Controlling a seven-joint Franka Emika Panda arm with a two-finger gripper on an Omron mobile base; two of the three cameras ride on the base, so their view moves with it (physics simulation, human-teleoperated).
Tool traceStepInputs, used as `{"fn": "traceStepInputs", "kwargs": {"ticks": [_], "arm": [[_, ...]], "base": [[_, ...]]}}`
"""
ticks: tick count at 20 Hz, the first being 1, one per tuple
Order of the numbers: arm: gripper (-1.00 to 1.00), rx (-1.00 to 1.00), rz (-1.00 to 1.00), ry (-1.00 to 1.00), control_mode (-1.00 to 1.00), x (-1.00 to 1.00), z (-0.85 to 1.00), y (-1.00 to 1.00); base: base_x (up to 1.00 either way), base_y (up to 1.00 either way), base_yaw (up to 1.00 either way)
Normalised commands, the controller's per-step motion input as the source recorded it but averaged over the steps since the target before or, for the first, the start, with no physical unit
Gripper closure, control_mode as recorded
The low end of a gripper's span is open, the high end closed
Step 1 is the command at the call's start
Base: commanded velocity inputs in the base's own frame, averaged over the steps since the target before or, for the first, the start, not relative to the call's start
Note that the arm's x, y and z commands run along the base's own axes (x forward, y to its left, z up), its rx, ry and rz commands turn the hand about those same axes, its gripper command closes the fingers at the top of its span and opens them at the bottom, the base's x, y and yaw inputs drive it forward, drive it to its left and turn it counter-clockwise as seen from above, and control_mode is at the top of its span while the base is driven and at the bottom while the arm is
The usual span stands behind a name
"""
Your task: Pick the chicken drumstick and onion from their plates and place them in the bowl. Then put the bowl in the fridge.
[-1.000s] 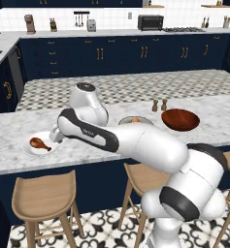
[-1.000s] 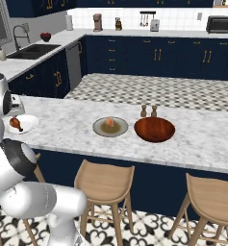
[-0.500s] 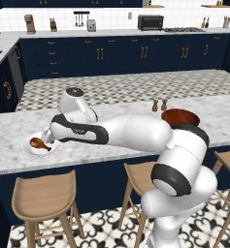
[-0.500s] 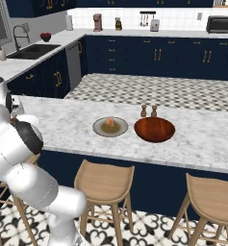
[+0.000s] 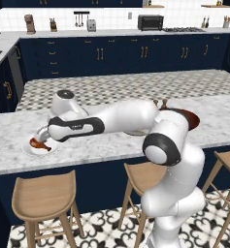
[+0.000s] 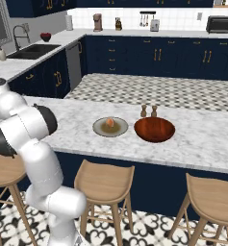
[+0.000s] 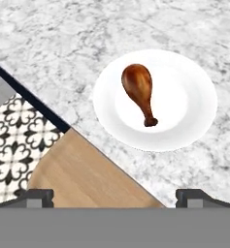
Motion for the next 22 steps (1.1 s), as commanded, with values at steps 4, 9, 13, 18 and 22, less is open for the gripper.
{"fn": "traceStepInputs", "kwargs": {"ticks": [4,9,13,18,22], "arm": [[-1.00,0.00,0.00,0.12,-1.00,0.26,-0.18,0.05],[-1.00,0.00,0.00,0.04,-1.00,0.29,-0.23,0.01],[-1.00,-0.02,0.03,0.06,-1.00,0.24,-0.41,0.14],[-1.00,-0.03,0.01,0.06,-1.00,0.46,-0.26,0.20],[-1.00,-0.03,0.00,0.02,-1.00,0.48,-0.15,0.26]], "base": [[0.00,0.00,0.00],[0.00,0.00,0.00],[0.00,0.00,0.00],[0.00,0.00,0.00],[0.00,0.00,0.00]]}}
